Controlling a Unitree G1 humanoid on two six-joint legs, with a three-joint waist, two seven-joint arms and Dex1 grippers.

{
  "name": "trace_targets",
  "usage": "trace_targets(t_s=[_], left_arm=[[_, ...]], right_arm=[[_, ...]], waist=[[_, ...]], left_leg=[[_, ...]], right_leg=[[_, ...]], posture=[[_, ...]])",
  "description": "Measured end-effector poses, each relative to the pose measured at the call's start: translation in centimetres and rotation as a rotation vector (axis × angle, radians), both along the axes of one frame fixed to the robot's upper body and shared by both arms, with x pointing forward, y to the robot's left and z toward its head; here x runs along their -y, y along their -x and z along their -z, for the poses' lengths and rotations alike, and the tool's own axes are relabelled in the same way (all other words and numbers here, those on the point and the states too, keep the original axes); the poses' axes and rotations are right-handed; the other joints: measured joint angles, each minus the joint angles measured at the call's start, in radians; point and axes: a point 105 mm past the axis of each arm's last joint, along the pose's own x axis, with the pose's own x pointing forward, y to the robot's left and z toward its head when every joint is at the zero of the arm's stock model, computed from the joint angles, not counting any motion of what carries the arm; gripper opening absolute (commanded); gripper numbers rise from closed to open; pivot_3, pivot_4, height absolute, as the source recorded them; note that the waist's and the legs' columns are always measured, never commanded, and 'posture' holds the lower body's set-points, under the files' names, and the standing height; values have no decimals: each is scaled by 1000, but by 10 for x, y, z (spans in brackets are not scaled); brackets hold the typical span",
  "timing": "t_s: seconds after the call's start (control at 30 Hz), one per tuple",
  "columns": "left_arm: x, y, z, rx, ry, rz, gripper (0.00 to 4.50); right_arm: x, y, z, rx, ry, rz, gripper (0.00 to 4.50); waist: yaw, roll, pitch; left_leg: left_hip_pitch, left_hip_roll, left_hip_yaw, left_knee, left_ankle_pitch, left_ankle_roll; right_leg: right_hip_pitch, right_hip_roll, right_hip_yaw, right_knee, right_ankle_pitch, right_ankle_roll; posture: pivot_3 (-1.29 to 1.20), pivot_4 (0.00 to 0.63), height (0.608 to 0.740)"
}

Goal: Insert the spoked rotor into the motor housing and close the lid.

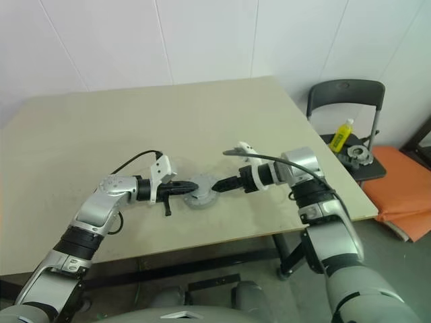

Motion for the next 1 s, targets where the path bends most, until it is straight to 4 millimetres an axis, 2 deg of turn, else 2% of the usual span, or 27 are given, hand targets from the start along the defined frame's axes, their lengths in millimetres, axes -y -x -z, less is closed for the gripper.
trace_targets(t_s=[0.17, 0.5, 0.73, 1.0], left_arm=[[-1, 0, 1, 1, 2, 10, 0], [-4, 0, 4, -9, -4, 3, 0], [-4, 0, 3, 0, -3, 7, 0], [-5, -2, -1, 18, -1, 7, 0]], right_arm=[[-20, 4, 11, -128, -39, 127, 4476], [-30, 5, 14, -188, -15, 222, 4476], [-34, 9, 16, -270, -111, 228, 4476], [-36, 12, 23, -390, -181, 267, 2151]], waist=[[-1, 0, 0], [-24, 2, -8], [-35, 2, -9], [-61, 2, -9]], left_leg=[[0, 0, 0, 0, 0, 0], [3, 0, 0, 0, 0, 0], [3, 1, 0, -3, -1, 1], [0, 1, -1, -8, -1, 2]], right_leg=[[0, 0, 0, 0, 0, 0], [3, 0, 0, 0, 0, 0], [2, 1, 0, 0, 0, 1], [-3, 2, 1, 0, 2, 4]], posture=[[0, 0, 740], [0, 0, 740], [0, 0, 740], [0, 0, 740]])
